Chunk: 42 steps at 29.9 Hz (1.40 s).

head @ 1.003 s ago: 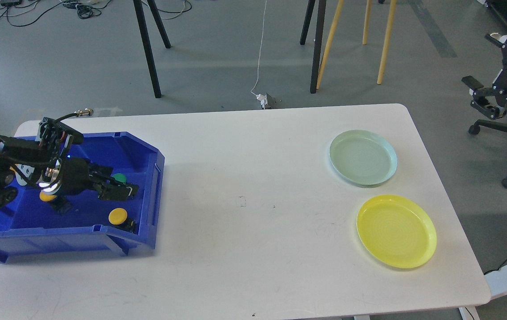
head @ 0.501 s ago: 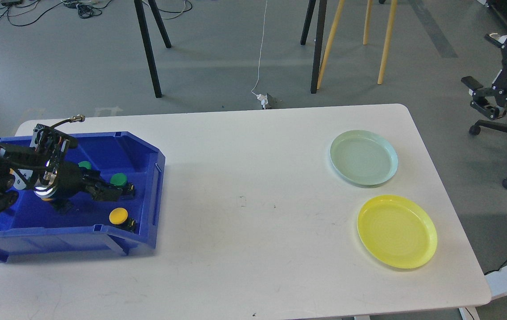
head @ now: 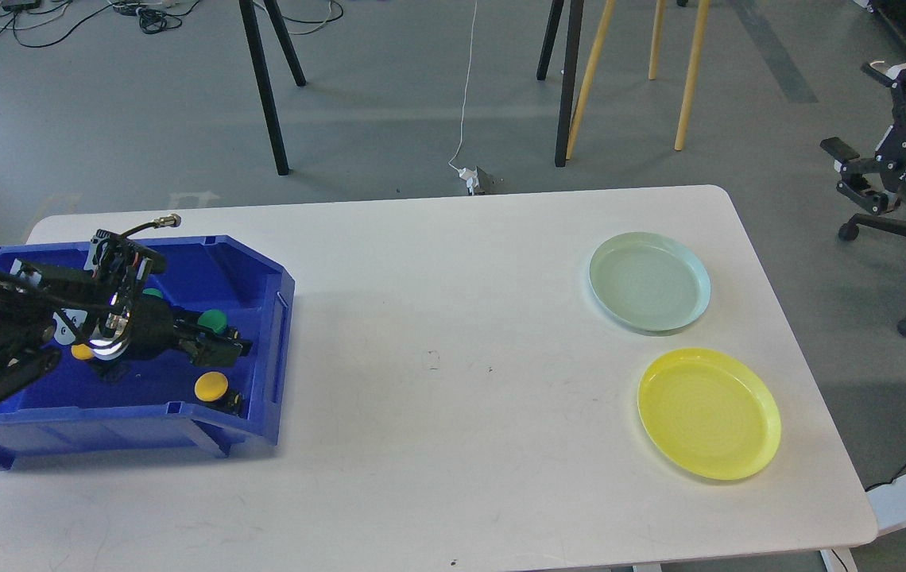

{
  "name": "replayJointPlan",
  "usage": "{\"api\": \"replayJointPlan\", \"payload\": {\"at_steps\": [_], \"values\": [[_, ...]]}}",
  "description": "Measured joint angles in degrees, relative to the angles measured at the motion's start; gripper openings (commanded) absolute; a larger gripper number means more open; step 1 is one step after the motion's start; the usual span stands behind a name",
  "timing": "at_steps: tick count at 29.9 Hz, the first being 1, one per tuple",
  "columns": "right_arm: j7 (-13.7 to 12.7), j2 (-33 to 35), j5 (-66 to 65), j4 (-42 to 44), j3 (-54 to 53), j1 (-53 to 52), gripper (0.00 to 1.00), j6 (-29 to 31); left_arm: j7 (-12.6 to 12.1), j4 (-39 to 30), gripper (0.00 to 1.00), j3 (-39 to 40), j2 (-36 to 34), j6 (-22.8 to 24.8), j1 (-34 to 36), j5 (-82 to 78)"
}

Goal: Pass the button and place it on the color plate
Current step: 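Lower the left gripper into the bin and grasp a green button, then lift the green button out of the bin with the left gripper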

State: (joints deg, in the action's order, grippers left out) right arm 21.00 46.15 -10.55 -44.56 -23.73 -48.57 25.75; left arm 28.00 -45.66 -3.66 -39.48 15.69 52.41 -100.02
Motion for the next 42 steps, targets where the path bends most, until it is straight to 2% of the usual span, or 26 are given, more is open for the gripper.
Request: {"api": "replayJointPlan", "payload": {"at_steps": [13,20,26,29,34,39,42], "values": [[0.0,0.1,0.0,0.0,0.0,0.1,0.99,0.1,0.0,3.9,0.52,-0.1,0.6,-1.6,-0.2,-1.3],[0.0,0.0,0.0,0.0,0.0,0.1,0.99,0.0,0.0,4.6,0.29,-0.1,0.6,-1.9,-1.0,-2.6],[0.0,0.0,0.0,0.0,0.0,0.1,0.99,0.0,0.0,4.5,0.20,0.0,0.6,-2.0,-1.2,-2.7],[0.0,0.0,0.0,0.0,0.0,0.1,0.99,0.0,0.0,4.4,0.21,0.0,0.2,-2.2,-1.0,-2.6],[0.0,0.0,0.0,0.0,0.1,0.3,0.99,0.0,0.0,4.0,0.30,0.0,-0.2,-2.4,-1.1,-2.6],[0.0,0.0,0.0,-0.1,0.1,0.3,0.99,0.0,0.0,3.9,0.29,0.0,-0.3,-2.3,-1.4,-2.6],[-0.1,0.0,0.0,-0.1,0.1,0.2,0.99,0.0,0.0,3.8,0.25,0.0,-0.5,-2.2,-1.4,-2.6]]}}
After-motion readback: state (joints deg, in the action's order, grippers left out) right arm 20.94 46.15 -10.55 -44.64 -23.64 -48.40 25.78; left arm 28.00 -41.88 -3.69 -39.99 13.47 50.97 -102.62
